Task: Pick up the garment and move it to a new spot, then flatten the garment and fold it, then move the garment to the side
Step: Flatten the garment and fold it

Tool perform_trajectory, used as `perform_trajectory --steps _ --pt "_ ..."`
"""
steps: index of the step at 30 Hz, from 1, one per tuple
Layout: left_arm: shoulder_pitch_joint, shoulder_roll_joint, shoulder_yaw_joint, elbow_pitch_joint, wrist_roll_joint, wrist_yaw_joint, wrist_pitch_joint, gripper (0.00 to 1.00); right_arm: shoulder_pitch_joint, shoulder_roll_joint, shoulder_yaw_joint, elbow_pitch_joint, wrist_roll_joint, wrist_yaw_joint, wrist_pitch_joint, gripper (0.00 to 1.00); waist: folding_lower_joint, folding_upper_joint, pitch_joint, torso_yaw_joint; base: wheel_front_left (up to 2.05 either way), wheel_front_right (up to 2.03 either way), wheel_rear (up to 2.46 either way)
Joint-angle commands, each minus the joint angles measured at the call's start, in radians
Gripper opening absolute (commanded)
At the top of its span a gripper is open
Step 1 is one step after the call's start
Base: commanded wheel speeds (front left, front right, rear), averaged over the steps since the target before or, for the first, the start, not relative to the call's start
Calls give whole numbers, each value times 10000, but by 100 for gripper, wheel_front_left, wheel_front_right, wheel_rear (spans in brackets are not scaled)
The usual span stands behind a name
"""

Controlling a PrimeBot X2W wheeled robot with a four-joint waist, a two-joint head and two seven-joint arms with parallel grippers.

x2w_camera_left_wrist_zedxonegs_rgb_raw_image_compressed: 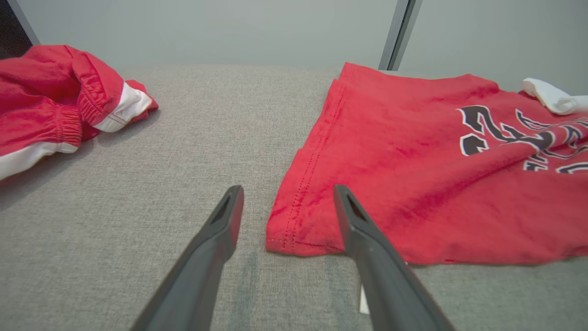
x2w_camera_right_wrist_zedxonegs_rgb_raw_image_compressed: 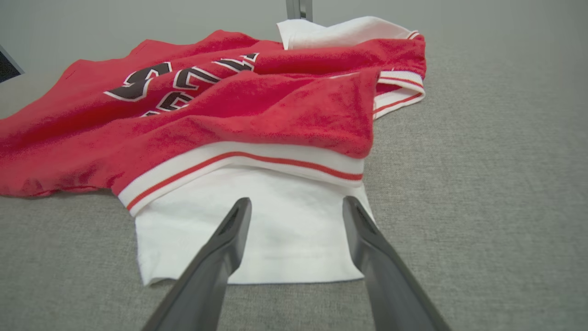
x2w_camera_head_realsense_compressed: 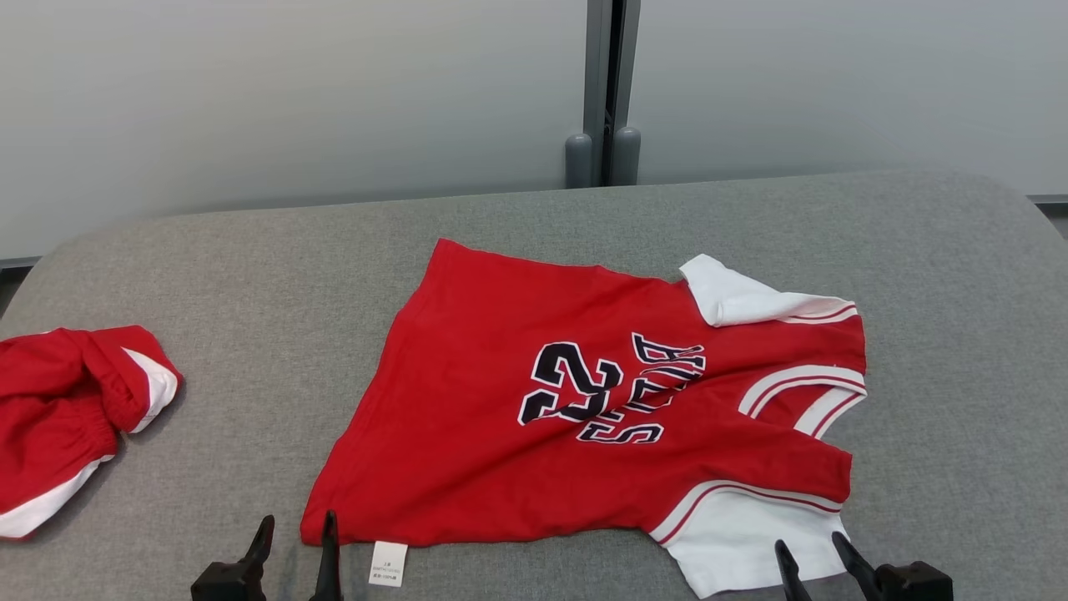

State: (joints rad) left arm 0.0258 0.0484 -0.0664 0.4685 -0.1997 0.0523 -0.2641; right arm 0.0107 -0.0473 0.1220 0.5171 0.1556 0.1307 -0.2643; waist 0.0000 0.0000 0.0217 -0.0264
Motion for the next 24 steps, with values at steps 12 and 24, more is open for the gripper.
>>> perform_trajectory --steps 12,24 --pt "-404 43 -149 60 41 -60 -5 100 -409 -64 -902 1019 173 1 -2 100 0 0 429 62 0 0 0" --pt "-473 42 -186 333 -145 -203 -5 100 -631 -100 -1141 1298 -92 -2 5 0 0 0 610 26 0 0 0"
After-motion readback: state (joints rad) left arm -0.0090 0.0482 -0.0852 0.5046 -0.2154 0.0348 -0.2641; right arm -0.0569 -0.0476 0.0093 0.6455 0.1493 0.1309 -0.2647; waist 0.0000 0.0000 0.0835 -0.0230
